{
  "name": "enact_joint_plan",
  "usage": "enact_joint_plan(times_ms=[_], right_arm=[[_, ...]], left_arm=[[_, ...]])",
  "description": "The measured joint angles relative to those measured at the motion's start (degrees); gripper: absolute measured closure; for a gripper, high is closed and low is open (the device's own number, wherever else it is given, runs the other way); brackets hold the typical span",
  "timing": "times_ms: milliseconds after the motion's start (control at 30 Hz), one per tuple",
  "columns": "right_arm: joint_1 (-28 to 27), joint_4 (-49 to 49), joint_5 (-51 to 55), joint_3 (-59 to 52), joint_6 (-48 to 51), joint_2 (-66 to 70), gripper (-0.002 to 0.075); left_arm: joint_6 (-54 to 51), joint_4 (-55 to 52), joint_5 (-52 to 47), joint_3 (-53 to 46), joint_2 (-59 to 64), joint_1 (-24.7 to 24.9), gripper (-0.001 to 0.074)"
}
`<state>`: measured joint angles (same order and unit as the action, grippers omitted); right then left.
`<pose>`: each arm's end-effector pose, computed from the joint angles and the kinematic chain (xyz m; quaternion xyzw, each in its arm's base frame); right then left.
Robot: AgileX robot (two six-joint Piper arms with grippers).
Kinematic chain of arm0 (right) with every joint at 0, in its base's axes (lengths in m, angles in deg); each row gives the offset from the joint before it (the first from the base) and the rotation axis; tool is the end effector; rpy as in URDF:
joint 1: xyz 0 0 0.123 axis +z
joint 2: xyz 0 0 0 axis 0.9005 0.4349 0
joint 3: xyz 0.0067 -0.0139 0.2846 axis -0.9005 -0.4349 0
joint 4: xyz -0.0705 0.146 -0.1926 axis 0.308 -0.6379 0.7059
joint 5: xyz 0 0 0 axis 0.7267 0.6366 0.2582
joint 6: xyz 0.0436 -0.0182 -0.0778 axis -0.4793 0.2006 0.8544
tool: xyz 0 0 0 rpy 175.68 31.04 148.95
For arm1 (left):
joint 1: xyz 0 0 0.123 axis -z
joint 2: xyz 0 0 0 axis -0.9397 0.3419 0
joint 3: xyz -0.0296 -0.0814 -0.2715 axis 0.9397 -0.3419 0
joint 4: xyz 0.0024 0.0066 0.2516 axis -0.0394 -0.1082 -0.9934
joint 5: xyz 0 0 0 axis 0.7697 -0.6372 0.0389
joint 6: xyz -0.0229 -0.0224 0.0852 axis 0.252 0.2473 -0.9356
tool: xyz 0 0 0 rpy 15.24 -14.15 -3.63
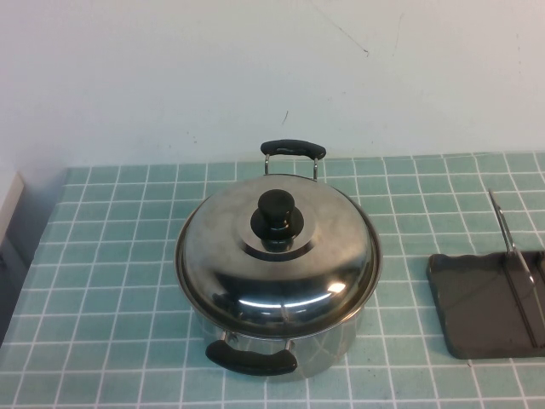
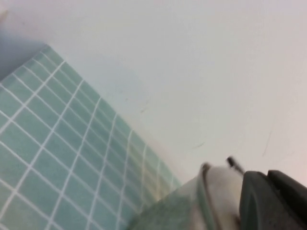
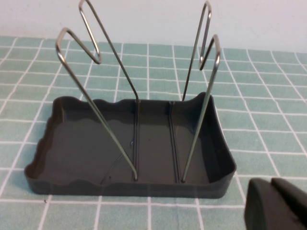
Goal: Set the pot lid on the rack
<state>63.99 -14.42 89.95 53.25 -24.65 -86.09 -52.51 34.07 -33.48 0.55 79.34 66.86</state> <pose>0.0535 -0.0038 0.1751 -0.0180 0.7915 -0.0413 0.6096 0.0563 -0.0056 0.2008 -0.3045 0.6338 -0.3329 0.6283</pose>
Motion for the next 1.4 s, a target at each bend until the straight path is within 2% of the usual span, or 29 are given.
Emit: enact_joint_plan(times_ms=[133,333,500,633,700,800,900,1033,1100,1233,1333,1400], right_arm=[[0.0,0.0,0.0,0.0,0.0,0.0,0.0729],[0.0,0.0,0.0,0.0,0.0,0.0,0.0729],[0.0,0.0,0.0,0.0,0.0,0.0,0.0729],[0.0,0.0,0.0,0.0,0.0,0.0,0.0729],[0.0,0.0,0.0,0.0,0.0,0.0,0.0729],[0.0,0.0,0.0,0.0,0.0,0.0,0.0729],[0.0,0.0,0.0,0.0,0.0,0.0,0.0729],[0.0,0.0,0.0,0.0,0.0,0.0,0.0729],[0.0,0.0,0.0,0.0,0.0,0.0,0.0729],[0.0,0.0,0.0,0.0,0.0,0.0,0.0729],[0.0,0.0,0.0,0.0,0.0,0.0,0.0729],[0.0,0.0,0.0,0.0,0.0,0.0,0.0729]], left_arm=[[0.4,9.2,4.7,0.0,0.0,0.0,0.0738],[-0.8,10.9,4.7,0.0,0.0,0.1,0.0738],[-12.9,7.5,-6.3,7.1,1.7,0.1,0.0738],[-28.7,6.1,-12.5,17.4,9.0,0.1,0.0738],[-32.7,3.7,-13.7,21.0,13.1,0.1,0.0738],[-29.9,-4.6,-12.8,23.9,18.0,0.1,0.0738],[-16.2,-18.5,-11.1,25.2,21.3,1.6,0.0729],[3.3,-37.7,-5.7,25.3,24.5,8.7,0.0633],[8.3,-46.3,-1.2,25.3,26.3,14.5,0.0532],[10.8,-53.8,9.3,25.5,32.9,25.5,0.0318],[8.7,-55.0,18.1,25.7,40.6,31.9,0.0242],[6.7,-54.8,24.8,25.7,47.3,34.4,0.0223]])
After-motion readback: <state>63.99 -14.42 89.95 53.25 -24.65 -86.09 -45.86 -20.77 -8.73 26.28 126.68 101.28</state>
